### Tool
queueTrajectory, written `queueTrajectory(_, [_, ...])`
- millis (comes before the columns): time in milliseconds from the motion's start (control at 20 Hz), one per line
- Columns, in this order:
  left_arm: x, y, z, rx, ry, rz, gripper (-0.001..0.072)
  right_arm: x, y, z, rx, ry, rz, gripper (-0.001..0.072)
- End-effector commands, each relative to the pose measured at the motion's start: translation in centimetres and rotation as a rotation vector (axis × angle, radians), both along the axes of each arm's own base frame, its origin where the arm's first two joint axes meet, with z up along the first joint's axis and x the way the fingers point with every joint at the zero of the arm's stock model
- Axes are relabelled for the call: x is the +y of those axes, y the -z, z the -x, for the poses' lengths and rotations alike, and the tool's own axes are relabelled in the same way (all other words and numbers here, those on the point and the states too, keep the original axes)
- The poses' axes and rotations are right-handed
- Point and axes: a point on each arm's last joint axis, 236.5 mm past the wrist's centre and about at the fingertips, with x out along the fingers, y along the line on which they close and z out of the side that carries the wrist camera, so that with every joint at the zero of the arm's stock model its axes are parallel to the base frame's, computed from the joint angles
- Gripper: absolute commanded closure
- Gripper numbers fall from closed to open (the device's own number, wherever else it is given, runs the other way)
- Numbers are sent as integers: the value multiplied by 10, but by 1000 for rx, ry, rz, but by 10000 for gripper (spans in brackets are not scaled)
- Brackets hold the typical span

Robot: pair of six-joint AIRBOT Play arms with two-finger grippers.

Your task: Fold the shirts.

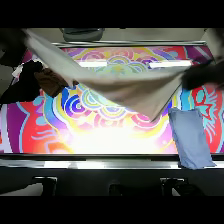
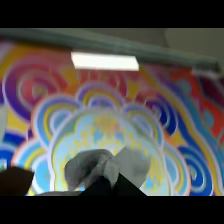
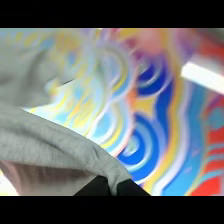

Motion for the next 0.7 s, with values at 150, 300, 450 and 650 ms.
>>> queueTrajectory(150, [3, -210, 227, -609, -243, -25, 686, -59, -189, 109, -431, 185, 88, 667])
queueTrajectory(300, [11, -218, 267, -641, -321, -42, 686, -61, -179, 119, -389, 187, 81, 667])
queueTrajectory(450, [19, -202, 261, -572, -351, -75, 687, -58, -168, 114, -341, 176, 75, 667])
queueTrajectory(650, [46, -130, 194, -278, -387, -169, 687, -52, -96, 57, -62, 165, 110, 668])
